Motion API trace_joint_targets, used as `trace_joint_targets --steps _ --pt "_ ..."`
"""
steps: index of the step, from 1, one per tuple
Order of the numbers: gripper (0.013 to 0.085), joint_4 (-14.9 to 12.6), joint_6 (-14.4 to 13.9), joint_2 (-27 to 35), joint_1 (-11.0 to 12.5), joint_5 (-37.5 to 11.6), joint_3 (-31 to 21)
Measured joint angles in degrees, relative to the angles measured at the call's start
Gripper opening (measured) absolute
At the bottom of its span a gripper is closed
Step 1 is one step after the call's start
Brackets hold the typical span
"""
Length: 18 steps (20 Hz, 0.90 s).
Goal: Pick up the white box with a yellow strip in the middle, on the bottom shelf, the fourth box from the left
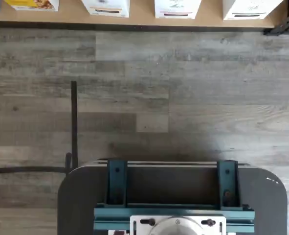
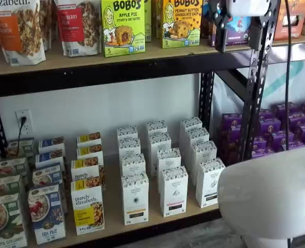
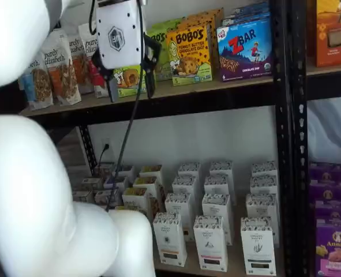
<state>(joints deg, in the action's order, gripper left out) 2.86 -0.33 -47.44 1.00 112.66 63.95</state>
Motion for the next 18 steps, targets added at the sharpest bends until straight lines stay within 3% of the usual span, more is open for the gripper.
trace_joint_targets --steps 11,18 --pt "0.085 -0.3 -2.6 -1.6 -2.9 -7.1 -6.3" --pt "0.085 -2.7 -5.6 -1.9 -6.5 -11.7 -10.9"
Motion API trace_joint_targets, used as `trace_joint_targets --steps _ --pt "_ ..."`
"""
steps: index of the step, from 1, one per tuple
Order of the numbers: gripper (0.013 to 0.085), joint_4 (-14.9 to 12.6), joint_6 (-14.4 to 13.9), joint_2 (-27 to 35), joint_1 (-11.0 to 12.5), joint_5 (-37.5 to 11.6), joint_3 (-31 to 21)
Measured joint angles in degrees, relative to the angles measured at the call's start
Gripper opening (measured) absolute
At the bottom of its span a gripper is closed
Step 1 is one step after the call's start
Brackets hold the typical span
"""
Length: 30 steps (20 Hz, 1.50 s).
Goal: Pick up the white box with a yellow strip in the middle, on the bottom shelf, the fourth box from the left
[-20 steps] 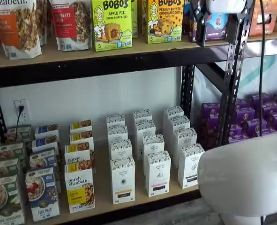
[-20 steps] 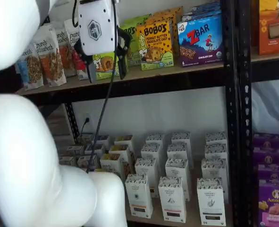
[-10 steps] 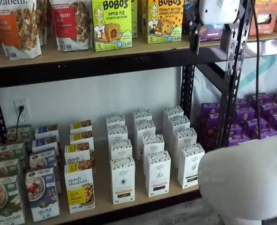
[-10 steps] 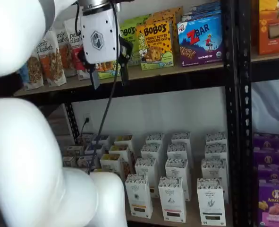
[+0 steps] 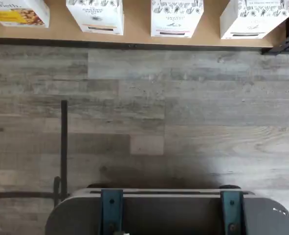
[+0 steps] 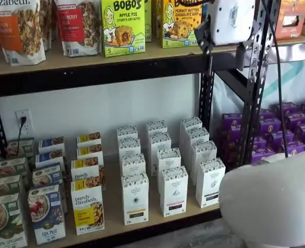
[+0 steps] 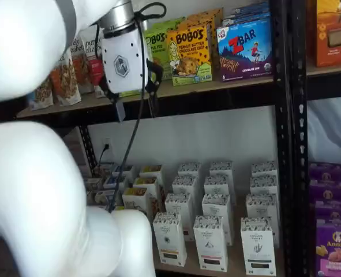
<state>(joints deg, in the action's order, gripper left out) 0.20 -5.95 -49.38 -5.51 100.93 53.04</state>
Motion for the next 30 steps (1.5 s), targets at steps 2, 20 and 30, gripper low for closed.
trace_joint_targets --steps 2,20,30 --pt "0.085 -0.3 -0.7 -0.2 -0.7 -1.6 -1.5" --pt "0.085 1.2 -5.7 1.0 -5.7 -17.3 -15.0" --pt "0.085 0.2 -9.4 5.1 -9.3 -31.9 -22.8"
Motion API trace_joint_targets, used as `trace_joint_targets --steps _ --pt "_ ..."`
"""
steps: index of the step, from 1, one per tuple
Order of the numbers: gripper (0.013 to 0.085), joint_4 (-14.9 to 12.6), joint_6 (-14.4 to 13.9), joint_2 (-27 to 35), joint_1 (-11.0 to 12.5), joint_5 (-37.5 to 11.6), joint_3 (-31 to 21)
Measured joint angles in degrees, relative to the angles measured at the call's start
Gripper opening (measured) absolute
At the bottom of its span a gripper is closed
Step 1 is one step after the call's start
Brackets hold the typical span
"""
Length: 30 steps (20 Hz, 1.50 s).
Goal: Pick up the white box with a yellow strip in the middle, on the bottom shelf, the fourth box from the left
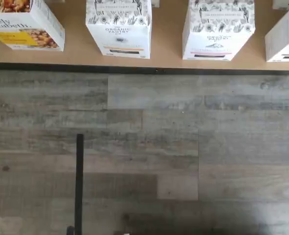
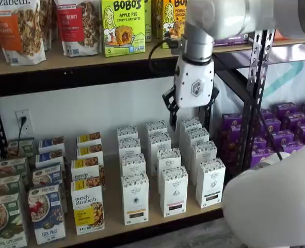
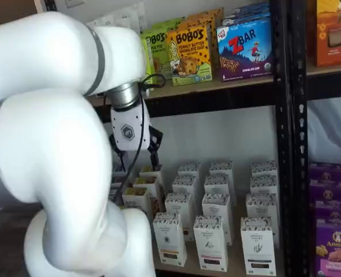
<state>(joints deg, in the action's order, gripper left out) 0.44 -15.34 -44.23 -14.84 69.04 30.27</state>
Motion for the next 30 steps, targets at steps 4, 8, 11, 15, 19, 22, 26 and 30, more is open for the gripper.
trace_joint_targets --steps 4,8,11,15,19,22,26,30 --pt "0.085 -0.6 -2.4 3.6 -2.2 -5.8 -1.7" --pt "0.085 -2.3 -5.4 8.7 -4.3 -9.4 -1.7" --pt "0.085 -0.8 -5.0 11.7 -4.7 -13.8 -2.4" --pt "0.085 -1.1 -6.6 16.9 -6.1 -20.2 -2.6" --pt "0.085 -1.4 -7.8 22.5 -7.0 -25.7 -2.0" --pt "0.085 -1.7 -8.4 26.2 -7.5 -28.0 -0.9" --pt "0.085 -2.5 -9.2 31.6 -7.7 -30.6 1.3" --pt "0.085 -2.9 -9.0 36.9 -7.0 -34.3 3.4"
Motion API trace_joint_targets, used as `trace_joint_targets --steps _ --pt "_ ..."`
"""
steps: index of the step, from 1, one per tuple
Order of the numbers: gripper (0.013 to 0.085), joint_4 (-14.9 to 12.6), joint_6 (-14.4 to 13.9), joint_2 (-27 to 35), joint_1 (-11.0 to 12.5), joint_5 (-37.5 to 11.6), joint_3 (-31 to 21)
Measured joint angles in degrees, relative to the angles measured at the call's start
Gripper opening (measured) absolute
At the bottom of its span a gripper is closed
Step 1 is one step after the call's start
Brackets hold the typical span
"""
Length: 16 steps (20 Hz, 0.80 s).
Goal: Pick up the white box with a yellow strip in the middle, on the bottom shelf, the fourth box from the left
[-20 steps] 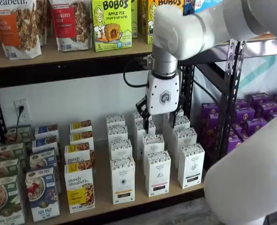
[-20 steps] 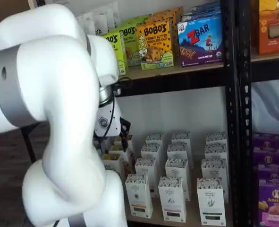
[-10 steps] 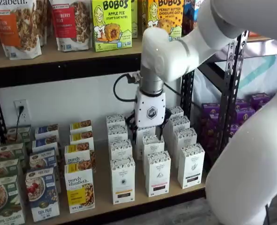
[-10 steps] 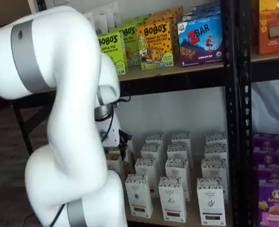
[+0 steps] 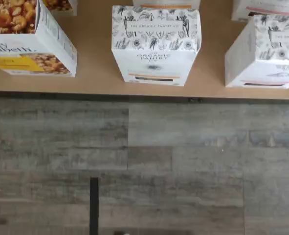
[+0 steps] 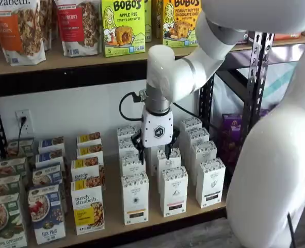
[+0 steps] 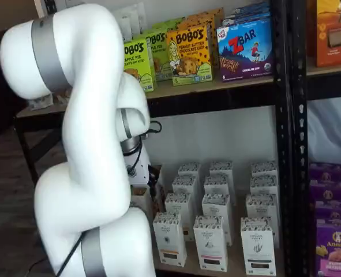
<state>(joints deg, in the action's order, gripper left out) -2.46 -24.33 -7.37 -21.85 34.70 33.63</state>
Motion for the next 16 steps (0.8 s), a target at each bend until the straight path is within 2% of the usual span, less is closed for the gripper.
trace_joint_targets --steps 7,16 --pt "0.085 -1.1 -0.5 8.6 0.5 -4.2 4.1" --pt "0.085 -1.2 -0.6 19.8 0.5 -9.0 10.0"
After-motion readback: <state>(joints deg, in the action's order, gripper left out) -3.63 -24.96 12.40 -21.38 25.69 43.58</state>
